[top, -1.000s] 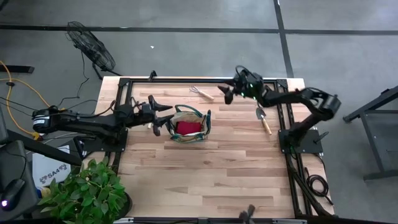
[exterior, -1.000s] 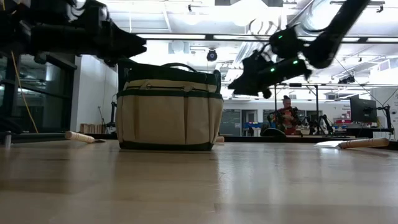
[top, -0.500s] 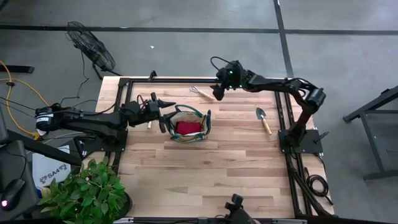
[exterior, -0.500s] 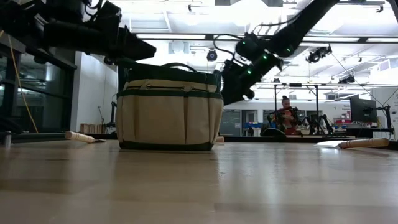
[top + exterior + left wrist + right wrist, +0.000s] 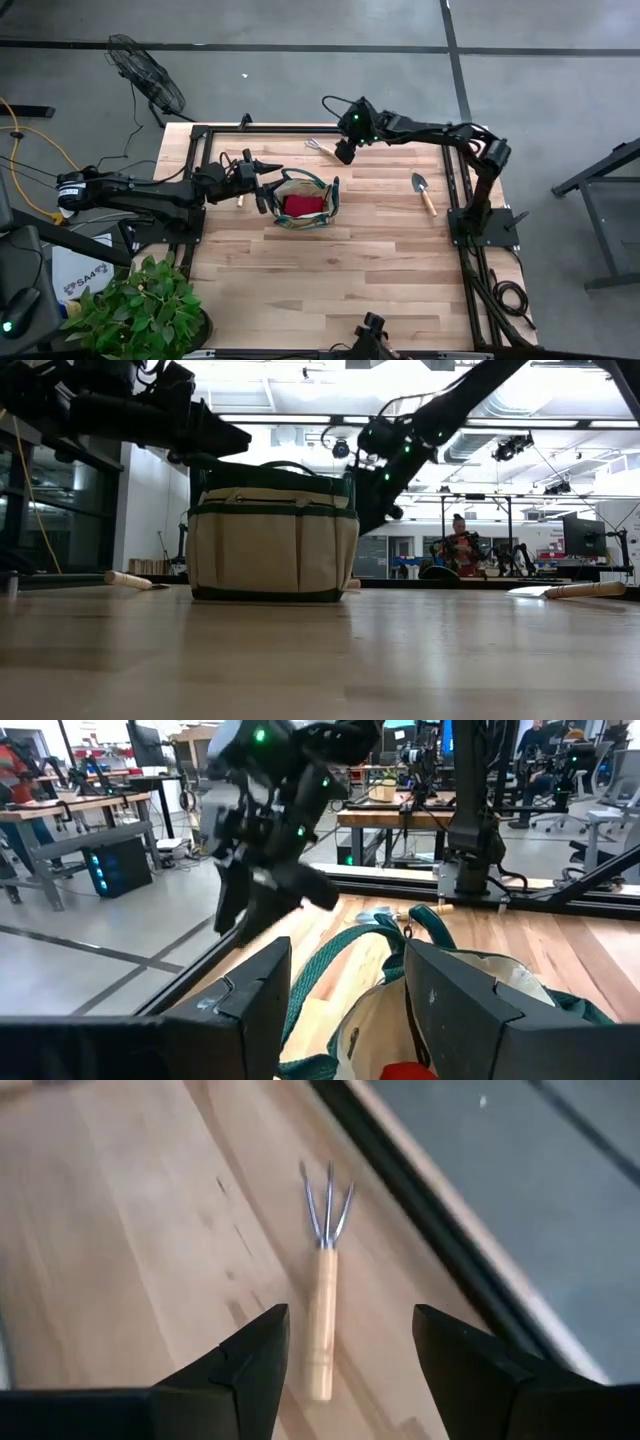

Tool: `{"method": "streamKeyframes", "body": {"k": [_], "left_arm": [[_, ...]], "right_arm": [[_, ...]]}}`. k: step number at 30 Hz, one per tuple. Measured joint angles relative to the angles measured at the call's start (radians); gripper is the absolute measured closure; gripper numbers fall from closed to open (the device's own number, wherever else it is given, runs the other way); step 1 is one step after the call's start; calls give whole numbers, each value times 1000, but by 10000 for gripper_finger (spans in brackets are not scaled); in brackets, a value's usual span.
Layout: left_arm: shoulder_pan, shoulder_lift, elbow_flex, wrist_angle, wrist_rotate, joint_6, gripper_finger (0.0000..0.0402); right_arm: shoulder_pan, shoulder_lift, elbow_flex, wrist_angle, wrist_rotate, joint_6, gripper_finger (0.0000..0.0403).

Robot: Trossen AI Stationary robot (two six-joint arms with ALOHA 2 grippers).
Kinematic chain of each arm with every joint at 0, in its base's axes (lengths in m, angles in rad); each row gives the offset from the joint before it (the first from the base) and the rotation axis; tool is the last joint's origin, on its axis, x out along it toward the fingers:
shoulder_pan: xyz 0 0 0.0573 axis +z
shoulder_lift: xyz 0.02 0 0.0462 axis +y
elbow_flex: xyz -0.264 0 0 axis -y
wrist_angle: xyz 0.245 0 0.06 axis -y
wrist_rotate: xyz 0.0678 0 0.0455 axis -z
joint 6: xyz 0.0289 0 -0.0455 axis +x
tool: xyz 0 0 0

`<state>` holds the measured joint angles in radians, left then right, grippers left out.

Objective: Pick & Place Garden tools in Gardening bag
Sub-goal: Put the light brown hand rake into the light brown gardening bag

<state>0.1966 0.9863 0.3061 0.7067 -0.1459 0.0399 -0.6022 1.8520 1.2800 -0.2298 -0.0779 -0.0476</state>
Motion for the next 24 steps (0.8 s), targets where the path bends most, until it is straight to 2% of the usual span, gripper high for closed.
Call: {"method": "streamKeyframes", "body": {"k": [10, 24], "left_arm": [[0, 0, 0, 0, -1, -23, 210], [0, 0, 0, -1, -6, -23, 210]], "right_arm": [[0, 146, 0, 26, -6, 44, 198], [-2, 175, 0, 48, 7, 46, 198]]}}
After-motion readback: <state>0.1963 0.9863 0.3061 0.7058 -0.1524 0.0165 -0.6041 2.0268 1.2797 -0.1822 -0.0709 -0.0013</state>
